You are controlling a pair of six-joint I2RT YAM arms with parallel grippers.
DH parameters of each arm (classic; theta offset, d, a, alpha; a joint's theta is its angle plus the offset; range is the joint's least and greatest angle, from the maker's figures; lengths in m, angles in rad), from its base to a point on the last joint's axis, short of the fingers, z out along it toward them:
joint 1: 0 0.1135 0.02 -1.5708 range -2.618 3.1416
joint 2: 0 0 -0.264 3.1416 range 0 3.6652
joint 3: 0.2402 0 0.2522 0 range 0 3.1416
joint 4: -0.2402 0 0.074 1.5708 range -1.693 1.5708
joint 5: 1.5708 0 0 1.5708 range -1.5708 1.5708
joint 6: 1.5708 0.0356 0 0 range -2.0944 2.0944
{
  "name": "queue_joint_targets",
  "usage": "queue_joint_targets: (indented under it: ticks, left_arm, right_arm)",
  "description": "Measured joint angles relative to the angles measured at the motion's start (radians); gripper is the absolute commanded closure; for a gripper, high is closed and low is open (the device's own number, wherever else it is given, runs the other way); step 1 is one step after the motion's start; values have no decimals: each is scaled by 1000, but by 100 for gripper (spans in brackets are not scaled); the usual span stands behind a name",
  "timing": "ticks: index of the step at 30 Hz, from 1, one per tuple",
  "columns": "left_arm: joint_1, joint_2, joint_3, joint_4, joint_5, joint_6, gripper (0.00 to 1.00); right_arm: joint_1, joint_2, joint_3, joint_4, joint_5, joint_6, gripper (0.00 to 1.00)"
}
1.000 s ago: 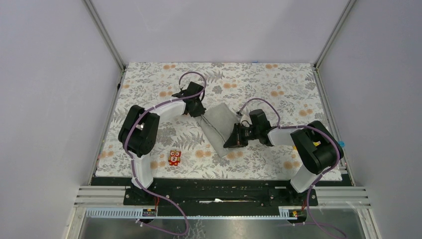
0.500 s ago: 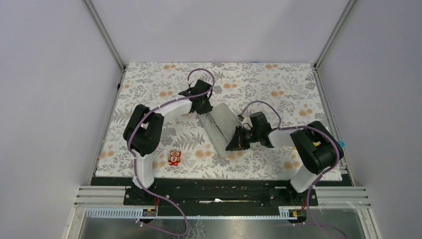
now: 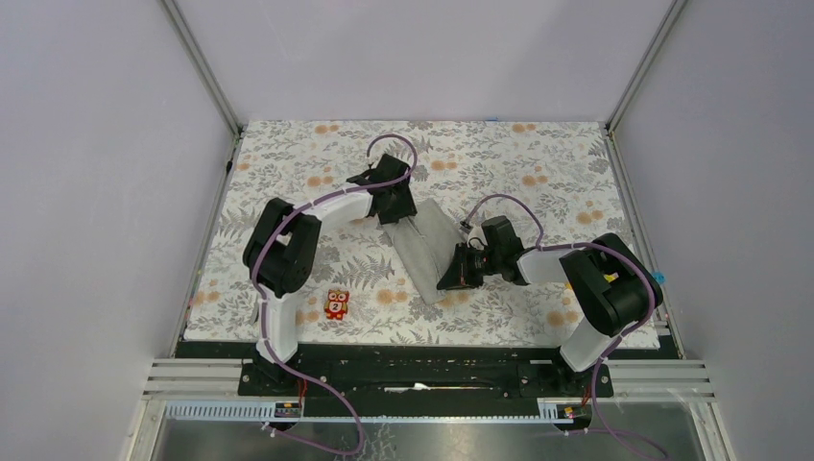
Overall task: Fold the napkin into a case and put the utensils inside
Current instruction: Fold the lower triangle-folded napkin at the center of the board.
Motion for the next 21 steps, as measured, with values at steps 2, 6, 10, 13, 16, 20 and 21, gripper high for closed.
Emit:
queue_joint_targets:
  ticks: [2,6,10,13,16,20,21]
  left_arm:
    - [0,-8,-1,3,21,7,33]
    - [8,-72,-27,38,88,15,29]
    - [37,-182,-108,106,162,12,39]
    - [80,-236,-171,161,209,2,61]
    - [119,-238,-215,214,262,-10,79]
    - [147,-186,-234,275,344,-14,89]
    - [148,-166,-234,297,362,-14,89]
  right_arm:
    - [0,0,0,0,4,0,100]
    - [0,0,0,0,7,0,100]
    - [0,0,0,0,7,0,100]
    - [0,1,0,-1,8,0,100]
    - [0,1,0,-3,14,0,100]
    - [0,1,2,-17,27,-2,100]
    - [0,1,2,-21,30,-4,100]
